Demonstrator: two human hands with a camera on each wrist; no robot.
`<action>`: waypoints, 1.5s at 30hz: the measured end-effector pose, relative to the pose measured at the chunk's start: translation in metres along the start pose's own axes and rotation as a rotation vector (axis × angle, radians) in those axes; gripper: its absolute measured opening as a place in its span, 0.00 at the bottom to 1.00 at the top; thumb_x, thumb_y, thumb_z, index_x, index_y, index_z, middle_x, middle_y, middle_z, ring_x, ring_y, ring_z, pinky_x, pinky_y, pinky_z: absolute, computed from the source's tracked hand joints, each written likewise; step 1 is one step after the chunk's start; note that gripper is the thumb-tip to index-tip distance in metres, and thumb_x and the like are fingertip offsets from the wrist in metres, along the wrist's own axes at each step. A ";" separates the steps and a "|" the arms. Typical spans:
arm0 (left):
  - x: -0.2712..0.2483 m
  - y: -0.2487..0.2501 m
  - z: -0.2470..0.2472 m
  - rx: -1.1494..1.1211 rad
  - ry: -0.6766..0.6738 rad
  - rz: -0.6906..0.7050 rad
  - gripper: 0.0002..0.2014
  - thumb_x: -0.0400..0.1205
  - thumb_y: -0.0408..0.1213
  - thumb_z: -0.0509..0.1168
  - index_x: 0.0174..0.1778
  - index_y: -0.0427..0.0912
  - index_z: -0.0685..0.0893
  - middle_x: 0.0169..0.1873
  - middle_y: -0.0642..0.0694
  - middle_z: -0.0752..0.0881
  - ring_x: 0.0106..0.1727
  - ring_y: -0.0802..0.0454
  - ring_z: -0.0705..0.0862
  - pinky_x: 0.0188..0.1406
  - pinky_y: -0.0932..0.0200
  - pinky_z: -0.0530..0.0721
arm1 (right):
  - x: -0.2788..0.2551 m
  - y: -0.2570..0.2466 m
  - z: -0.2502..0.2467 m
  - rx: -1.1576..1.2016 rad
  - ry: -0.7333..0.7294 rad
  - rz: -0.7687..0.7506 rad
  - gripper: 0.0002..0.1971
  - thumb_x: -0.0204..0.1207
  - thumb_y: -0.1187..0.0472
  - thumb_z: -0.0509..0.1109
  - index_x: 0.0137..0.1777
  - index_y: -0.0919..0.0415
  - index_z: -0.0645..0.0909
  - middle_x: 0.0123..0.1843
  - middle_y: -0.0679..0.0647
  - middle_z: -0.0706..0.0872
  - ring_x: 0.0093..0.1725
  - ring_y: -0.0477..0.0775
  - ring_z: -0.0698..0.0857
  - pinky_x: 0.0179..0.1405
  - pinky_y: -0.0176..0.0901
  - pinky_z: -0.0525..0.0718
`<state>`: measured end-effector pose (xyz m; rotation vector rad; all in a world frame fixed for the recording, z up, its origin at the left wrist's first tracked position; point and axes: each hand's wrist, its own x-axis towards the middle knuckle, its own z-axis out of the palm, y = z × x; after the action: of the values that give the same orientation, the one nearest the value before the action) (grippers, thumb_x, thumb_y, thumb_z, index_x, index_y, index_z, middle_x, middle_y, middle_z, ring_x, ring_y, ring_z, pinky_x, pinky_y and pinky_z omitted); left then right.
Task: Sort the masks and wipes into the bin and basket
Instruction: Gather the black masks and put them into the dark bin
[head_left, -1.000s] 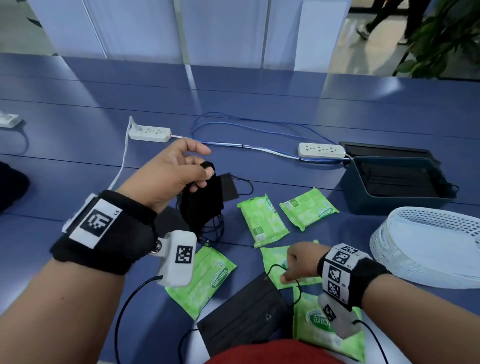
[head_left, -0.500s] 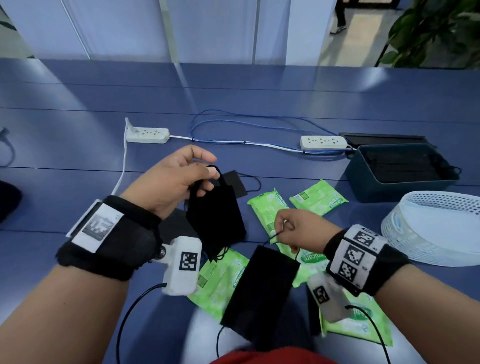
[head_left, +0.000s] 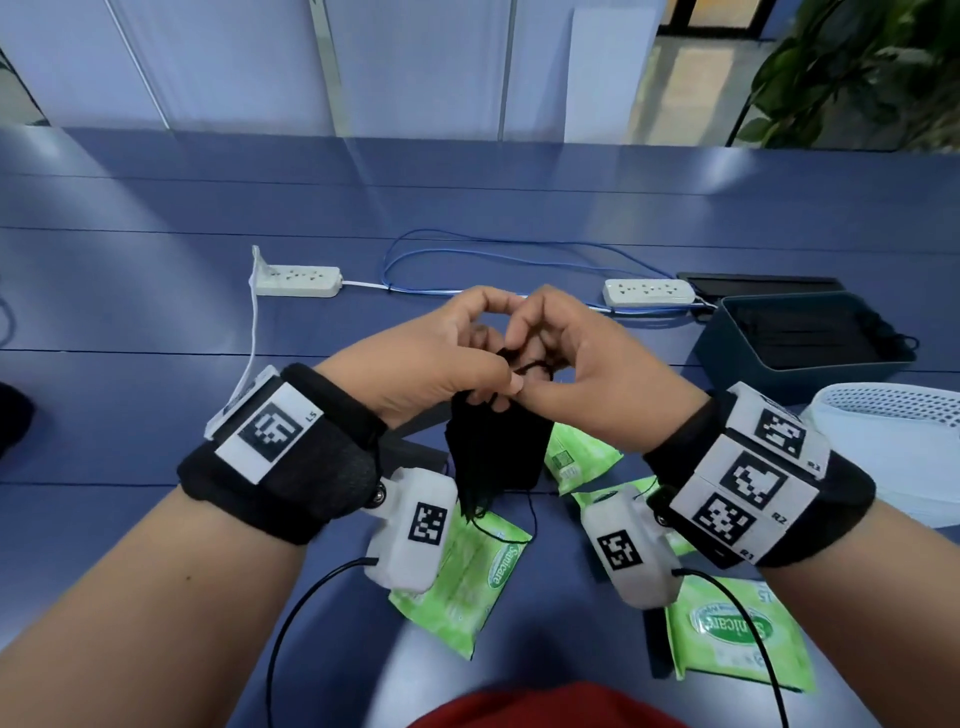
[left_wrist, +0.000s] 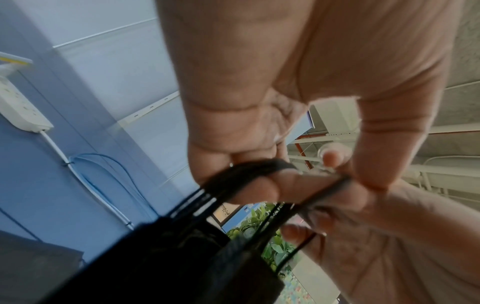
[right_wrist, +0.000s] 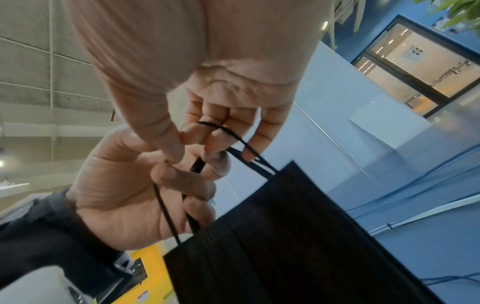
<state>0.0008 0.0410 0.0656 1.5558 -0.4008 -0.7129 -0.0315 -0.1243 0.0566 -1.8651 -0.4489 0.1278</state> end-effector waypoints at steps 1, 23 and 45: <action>0.001 0.001 -0.001 0.007 -0.006 -0.006 0.28 0.60 0.27 0.70 0.56 0.48 0.75 0.40 0.37 0.76 0.31 0.50 0.76 0.30 0.62 0.74 | 0.001 -0.001 0.000 -0.037 0.002 -0.026 0.15 0.69 0.73 0.69 0.44 0.51 0.72 0.31 0.49 0.76 0.33 0.55 0.75 0.39 0.40 0.77; -0.026 0.038 -0.028 -0.236 0.110 0.284 0.27 0.61 0.22 0.63 0.56 0.48 0.80 0.39 0.51 0.85 0.24 0.57 0.76 0.23 0.65 0.74 | -0.003 0.072 0.016 0.086 -0.180 0.325 0.17 0.69 0.72 0.77 0.49 0.50 0.82 0.43 0.42 0.89 0.45 0.36 0.86 0.49 0.29 0.81; -0.044 -0.162 -0.083 -0.157 0.619 -0.510 0.14 0.80 0.17 0.57 0.51 0.42 0.74 0.28 0.43 0.73 0.12 0.61 0.70 0.11 0.71 0.66 | -0.009 0.138 0.016 -0.377 -0.361 0.714 0.10 0.73 0.61 0.74 0.40 0.56 0.73 0.33 0.52 0.82 0.20 0.47 0.77 0.23 0.37 0.79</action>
<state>-0.0036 0.1522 -0.0846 1.6470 0.5164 -0.5838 -0.0115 -0.1510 -0.0787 -2.3125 -0.0219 0.9231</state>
